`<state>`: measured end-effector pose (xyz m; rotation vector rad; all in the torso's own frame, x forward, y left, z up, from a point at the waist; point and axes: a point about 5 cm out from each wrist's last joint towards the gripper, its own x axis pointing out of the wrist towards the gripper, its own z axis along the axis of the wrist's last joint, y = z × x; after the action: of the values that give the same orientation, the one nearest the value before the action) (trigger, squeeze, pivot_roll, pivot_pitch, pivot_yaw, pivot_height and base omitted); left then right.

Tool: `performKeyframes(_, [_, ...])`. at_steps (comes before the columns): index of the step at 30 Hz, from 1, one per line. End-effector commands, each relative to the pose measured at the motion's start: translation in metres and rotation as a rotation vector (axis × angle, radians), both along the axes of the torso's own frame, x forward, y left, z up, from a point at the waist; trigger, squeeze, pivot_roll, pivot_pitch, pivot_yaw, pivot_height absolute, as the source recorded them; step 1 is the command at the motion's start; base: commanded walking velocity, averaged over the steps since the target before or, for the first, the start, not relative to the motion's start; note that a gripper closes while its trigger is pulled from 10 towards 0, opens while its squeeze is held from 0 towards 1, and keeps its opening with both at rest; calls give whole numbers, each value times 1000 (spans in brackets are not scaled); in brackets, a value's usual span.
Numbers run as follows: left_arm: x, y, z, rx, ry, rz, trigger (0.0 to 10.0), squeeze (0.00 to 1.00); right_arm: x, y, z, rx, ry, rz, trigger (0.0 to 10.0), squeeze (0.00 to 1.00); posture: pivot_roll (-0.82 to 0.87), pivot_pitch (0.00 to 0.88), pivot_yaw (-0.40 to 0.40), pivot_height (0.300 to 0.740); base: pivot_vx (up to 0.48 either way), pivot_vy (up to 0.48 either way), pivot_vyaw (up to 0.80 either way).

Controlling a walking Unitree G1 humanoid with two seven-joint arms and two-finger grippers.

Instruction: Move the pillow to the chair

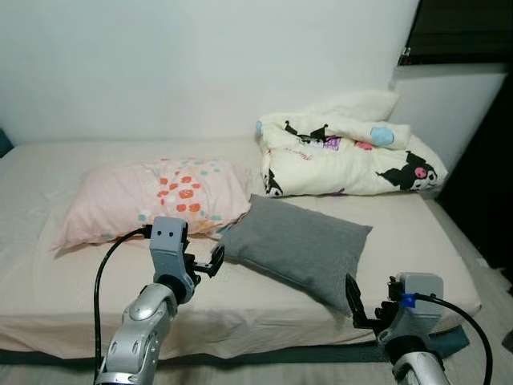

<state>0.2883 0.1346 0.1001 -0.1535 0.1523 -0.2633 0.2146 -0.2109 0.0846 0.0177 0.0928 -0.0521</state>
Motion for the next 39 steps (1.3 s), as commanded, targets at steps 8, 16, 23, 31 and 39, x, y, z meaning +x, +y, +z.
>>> performKeyframes(8, [0,2,-1,-11,7,11,10000,0,-2,0,-2,16,13,-5,10000,0,-83,20,18,740,0,0,0])
performKeyframes(16, [0,2,-2,-9,11,5,10000,0,-2,1,-2,15,14,-4,10000,0,-86,14,23,740,0,0,0])
performKeyframes(23, [-1,1,-3,-9,13,3,10000,0,-4,1,-3,15,16,-5,10000,0,-86,6,23,740,0,0,0])
performKeyframes(31, [0,-1,-3,-10,14,1,10000,0,-3,0,-3,13,17,-5,10000,0,-92,9,22,740,0,0,0])
performKeyframes(39, [1,-1,-2,-16,11,8,10000,0,-2,-1,-2,9,17,-6,10000,0,-80,30,21,740,0,0,0])
